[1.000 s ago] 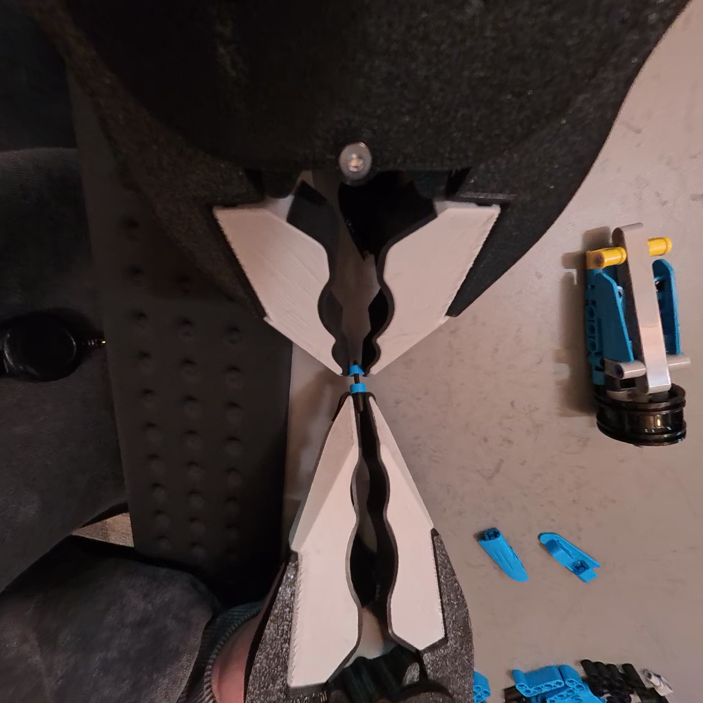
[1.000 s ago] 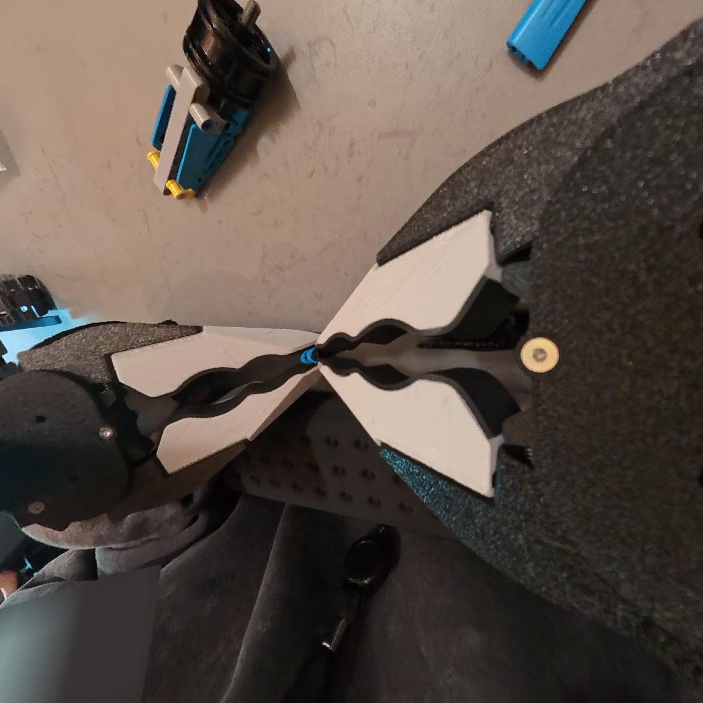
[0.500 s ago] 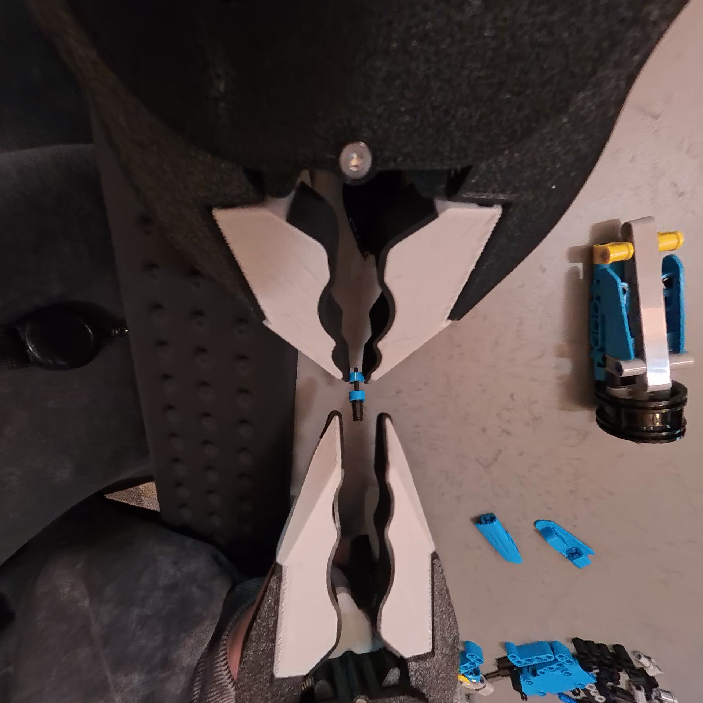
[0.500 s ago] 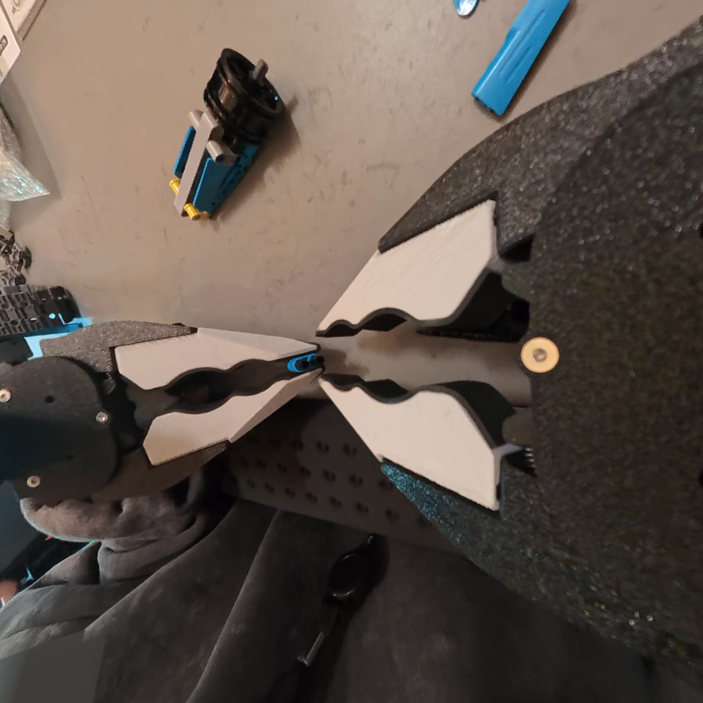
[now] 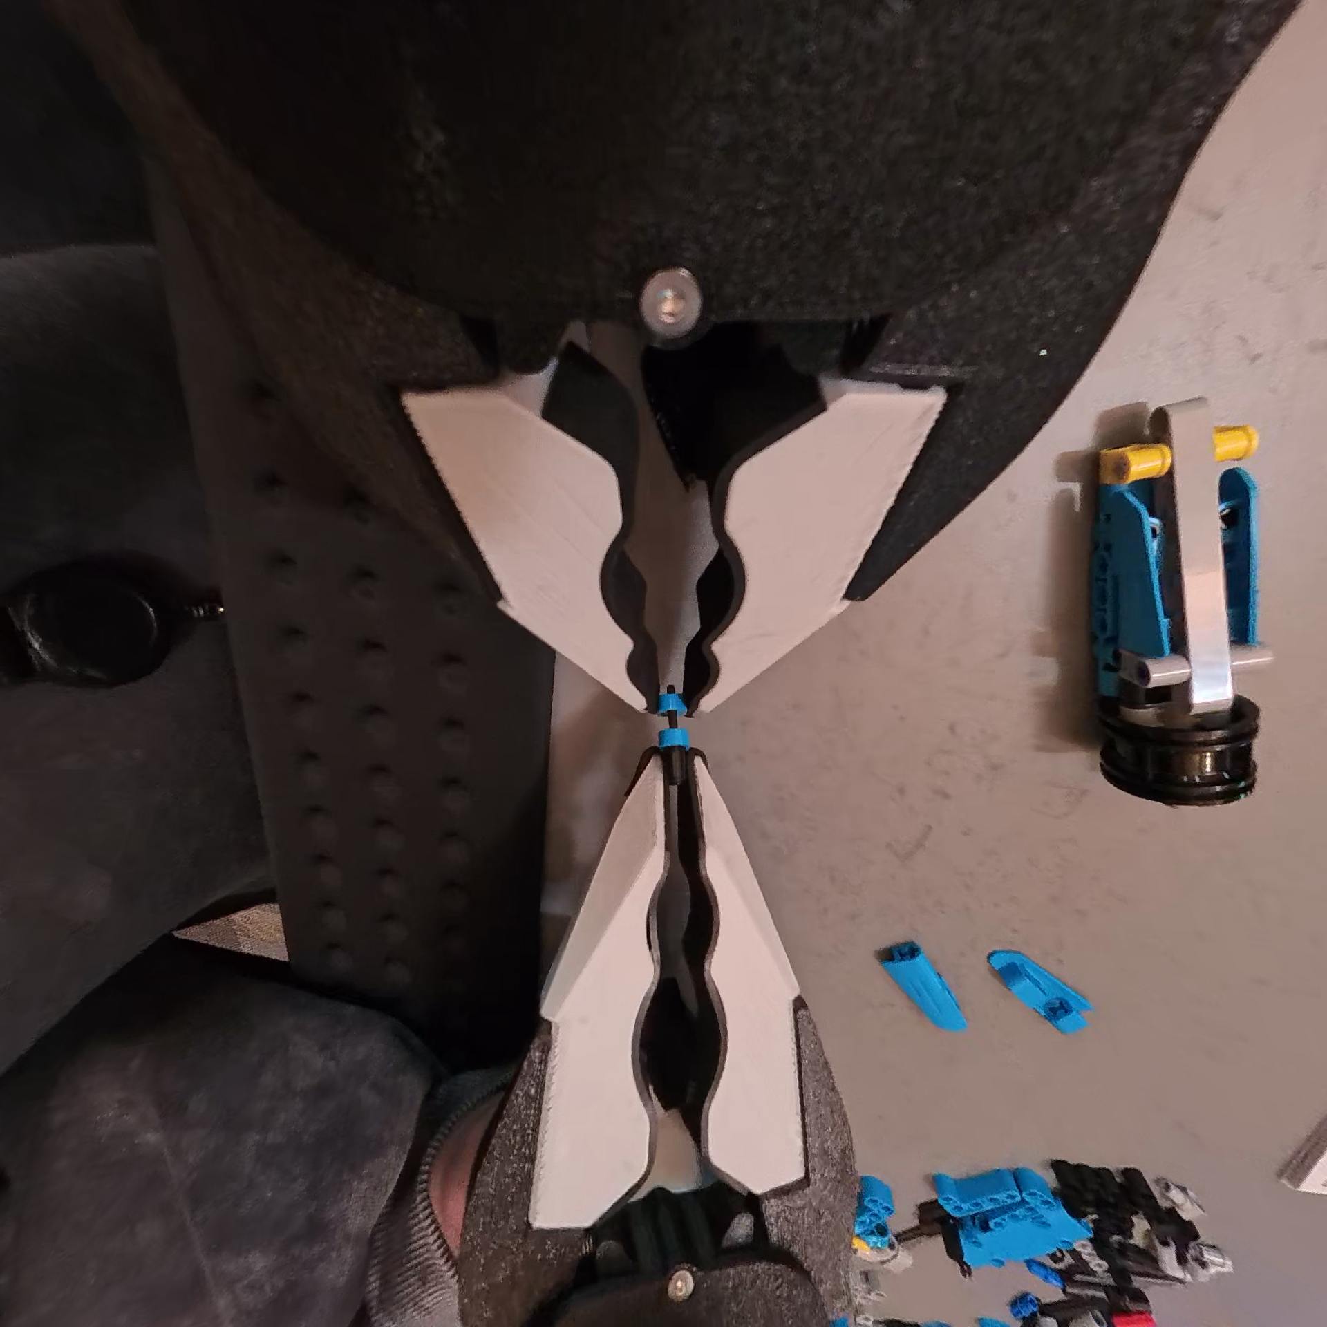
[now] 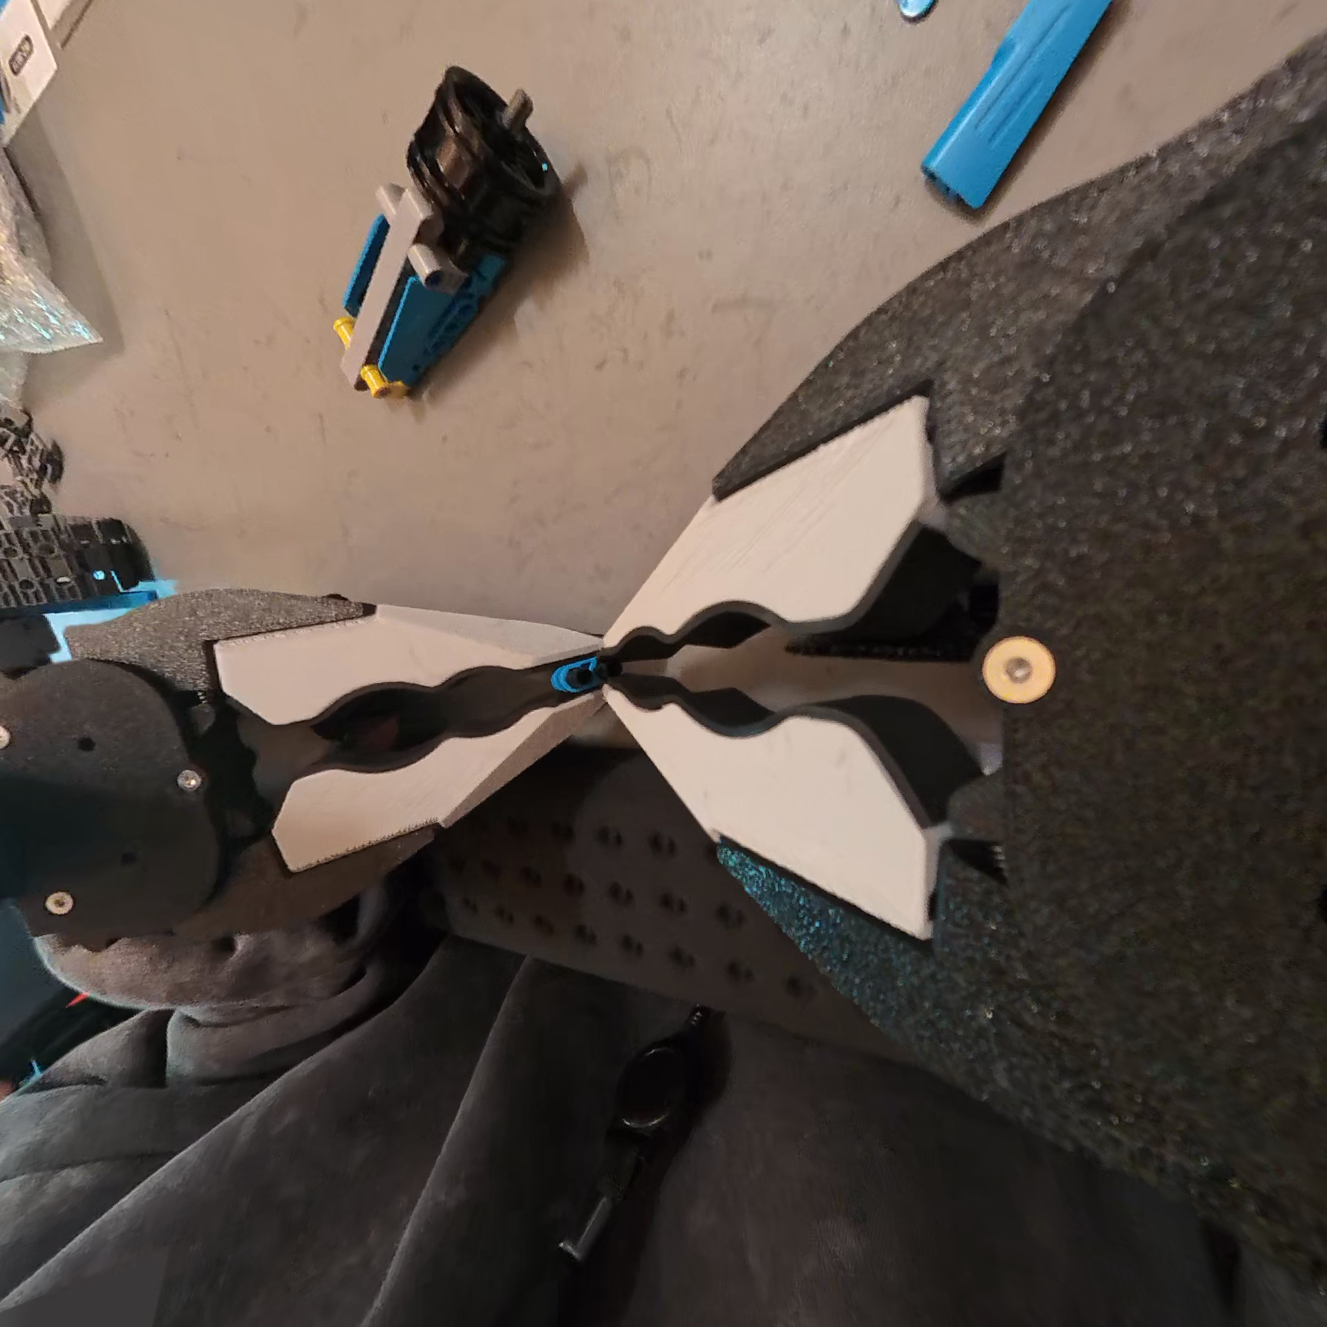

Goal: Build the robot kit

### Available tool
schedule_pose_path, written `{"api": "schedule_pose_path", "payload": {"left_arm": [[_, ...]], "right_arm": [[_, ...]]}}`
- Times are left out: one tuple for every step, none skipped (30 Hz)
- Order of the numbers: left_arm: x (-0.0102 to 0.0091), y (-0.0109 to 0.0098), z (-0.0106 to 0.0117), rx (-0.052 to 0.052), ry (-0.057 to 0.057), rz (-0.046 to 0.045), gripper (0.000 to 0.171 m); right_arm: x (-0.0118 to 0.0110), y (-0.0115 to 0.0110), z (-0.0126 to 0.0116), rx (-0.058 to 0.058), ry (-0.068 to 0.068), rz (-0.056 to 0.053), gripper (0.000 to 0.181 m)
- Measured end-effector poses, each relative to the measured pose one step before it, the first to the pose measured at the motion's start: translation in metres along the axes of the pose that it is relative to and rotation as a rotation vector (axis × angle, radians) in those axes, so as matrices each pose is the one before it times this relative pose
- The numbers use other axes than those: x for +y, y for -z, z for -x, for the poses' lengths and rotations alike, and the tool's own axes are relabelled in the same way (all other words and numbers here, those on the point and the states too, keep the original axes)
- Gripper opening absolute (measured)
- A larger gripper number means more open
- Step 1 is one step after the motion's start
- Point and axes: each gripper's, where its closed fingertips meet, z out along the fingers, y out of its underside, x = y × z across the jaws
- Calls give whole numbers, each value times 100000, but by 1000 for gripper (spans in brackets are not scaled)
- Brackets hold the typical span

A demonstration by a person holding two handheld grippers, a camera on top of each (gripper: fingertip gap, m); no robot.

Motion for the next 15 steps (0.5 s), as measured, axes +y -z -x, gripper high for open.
{"api": "schedule_pose_path", "payload": {"left_arm": [[71,-83,18,-625,-377,560,3],[136,-117,42,-543,-213,1098,3],[-74,8,-58,334,-13,-358,3],[-126,3,10,-317,-267,-683,3],[-31,-54,-3,2,30,75,2],[190,-140,-47,202,-134,1523,2],[271,-181,-22,-943,-1331,2053,3],[88,-63,-27,-255,-466,695,2],[-120,88,84,-273,569,-1012,2],[-92,74,35,-56,294,-750,2],[121,-68,57,-115,384,928,2],[45,-32,51,-439,-17,348,2],[-97,76,-33,-75,-387,-723,2],[-73,67,38,107,542,-689,2],[30,-30,19,359,597,346,2]], "right_arm": [[-19,12,50,-640,-622,-383,3],[107,-67,-115,548,-454,755,3],[-11,-34,15,682,1066,-91,3],[-123,58,56,-1079,-1275,-1125,3],[-127,94,-23,-833,-1207,-1017,3],[43,-59,46,-697,-572,301,3],[271,-189,-71,383,-169,2009,3],[172,-137,21,254,499,1334,3],[-8,-2,-41,374,-7,-111,3],[-168,114,-9,76,-78,-1322,3],[64,-38,-11,586,535,488,3],[126,-102,-148,1112,-57,983,3],[-8,19,46,-552,-230,-102,3],[-74,51,44,-474,-239,-611,3],[9,-6,-67,833,316,56,3]]}}
